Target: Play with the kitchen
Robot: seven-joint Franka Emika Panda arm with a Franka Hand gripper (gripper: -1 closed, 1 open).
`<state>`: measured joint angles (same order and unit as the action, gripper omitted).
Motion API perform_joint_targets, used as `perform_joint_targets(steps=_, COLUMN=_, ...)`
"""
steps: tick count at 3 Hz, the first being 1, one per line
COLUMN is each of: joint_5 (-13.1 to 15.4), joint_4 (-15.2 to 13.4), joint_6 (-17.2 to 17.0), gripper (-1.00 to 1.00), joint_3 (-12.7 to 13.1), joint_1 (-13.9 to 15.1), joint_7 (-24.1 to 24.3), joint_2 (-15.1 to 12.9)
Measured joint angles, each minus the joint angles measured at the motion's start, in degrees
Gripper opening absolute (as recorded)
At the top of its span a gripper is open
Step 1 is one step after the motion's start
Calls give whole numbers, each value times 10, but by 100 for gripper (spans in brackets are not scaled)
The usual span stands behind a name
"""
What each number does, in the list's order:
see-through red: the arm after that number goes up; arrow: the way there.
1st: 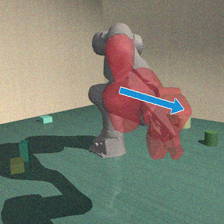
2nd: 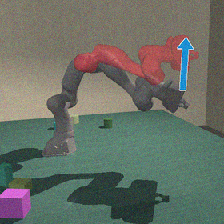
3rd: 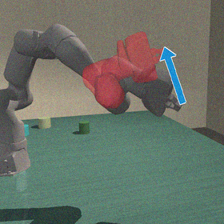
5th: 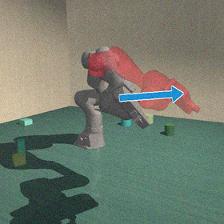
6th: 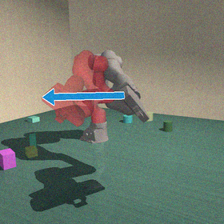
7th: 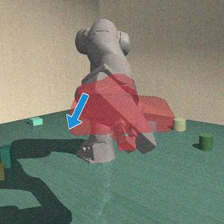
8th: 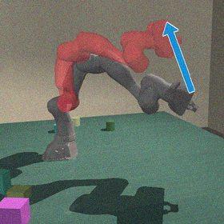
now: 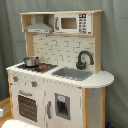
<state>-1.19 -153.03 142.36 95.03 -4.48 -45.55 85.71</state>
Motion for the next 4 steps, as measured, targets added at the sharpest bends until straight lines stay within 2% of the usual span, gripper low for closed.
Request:
perform_joint_targets(steps=1, joint_5=0, joint_4=14, joint_6=-18, gripper=100, joint_3=18, joint_1=-4, joint_7=52, joint_2=0)
perform_joint_targets(steps=2, joint_5=0, joint_4=14, joint_6=-29, gripper=100, joint_3=21, joint_1=-8, joint_7=116, joint_2=0)
perform_joint_targets(steps=4, joint_5=0, joint_4=13, joint_6=-29, gripper=100, joint_3=44, joint_1=-1, joint_7=242, joint_2=0)
